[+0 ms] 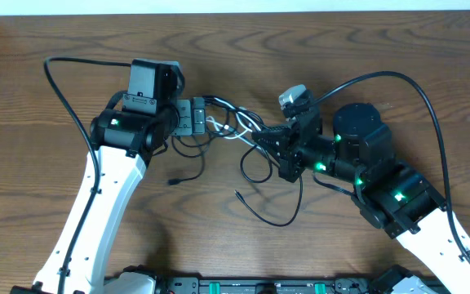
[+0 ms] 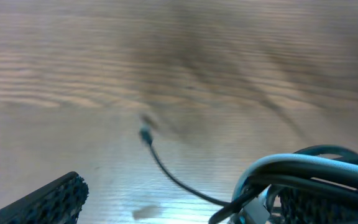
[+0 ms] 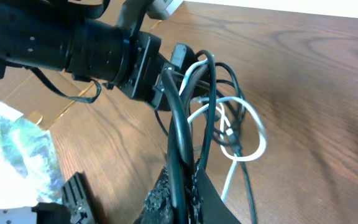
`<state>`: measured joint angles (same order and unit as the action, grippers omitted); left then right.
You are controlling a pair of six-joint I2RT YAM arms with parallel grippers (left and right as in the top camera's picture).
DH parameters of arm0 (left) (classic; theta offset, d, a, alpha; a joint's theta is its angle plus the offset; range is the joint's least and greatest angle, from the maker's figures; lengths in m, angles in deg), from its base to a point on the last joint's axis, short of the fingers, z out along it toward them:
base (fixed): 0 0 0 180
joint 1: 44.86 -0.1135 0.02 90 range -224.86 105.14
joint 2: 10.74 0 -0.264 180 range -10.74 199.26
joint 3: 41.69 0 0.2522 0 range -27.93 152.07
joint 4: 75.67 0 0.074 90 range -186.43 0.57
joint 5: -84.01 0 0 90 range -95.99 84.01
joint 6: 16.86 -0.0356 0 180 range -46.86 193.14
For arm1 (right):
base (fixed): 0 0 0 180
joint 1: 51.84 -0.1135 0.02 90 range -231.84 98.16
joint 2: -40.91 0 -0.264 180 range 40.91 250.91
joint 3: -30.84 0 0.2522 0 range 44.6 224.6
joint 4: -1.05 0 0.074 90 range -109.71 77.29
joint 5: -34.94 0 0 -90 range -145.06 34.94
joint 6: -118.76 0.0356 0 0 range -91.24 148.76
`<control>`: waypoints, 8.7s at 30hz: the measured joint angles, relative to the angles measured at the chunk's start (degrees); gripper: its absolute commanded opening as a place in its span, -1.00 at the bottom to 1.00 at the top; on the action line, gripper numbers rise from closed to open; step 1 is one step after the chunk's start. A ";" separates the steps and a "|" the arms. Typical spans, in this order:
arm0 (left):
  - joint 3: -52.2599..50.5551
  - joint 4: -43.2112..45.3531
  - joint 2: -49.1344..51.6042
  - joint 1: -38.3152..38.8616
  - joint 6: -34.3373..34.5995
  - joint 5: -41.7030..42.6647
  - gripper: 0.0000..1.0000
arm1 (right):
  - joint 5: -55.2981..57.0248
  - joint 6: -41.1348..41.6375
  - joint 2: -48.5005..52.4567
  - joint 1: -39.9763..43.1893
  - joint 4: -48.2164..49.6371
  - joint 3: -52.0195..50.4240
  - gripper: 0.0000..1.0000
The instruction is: Untangle cables
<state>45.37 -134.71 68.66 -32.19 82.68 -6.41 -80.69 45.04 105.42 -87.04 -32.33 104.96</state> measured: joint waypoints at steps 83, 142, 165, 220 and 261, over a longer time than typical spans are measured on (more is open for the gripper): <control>0.00 -1.84 -0.17 -0.52 -25.73 61.42 -0.85 | -6.54 -14.23 8.57 16.00 -8.33 0.00 0.98; 0.00 12.09 0.00 10.80 -17.03 52.65 -0.66 | -1.31 -4.31 8.55 15.54 -8.98 0.00 -0.98; 0.00 12.11 0.00 10.84 -16.87 48.15 0.83 | -19.67 -9.03 8.55 15.08 -7.96 0.00 -0.95; 0.00 10.97 0.00 10.69 -11.32 32.68 0.89 | -23.19 -10.27 8.50 16.70 -9.92 0.00 -0.98; 0.02 2.49 5.68 11.76 -8.81 -18.88 0.21 | -30.67 -10.47 8.50 16.65 -9.81 -0.04 -0.98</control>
<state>45.39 -132.22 74.34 -20.43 73.87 -25.30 -111.35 34.57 113.93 -70.39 -42.14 104.92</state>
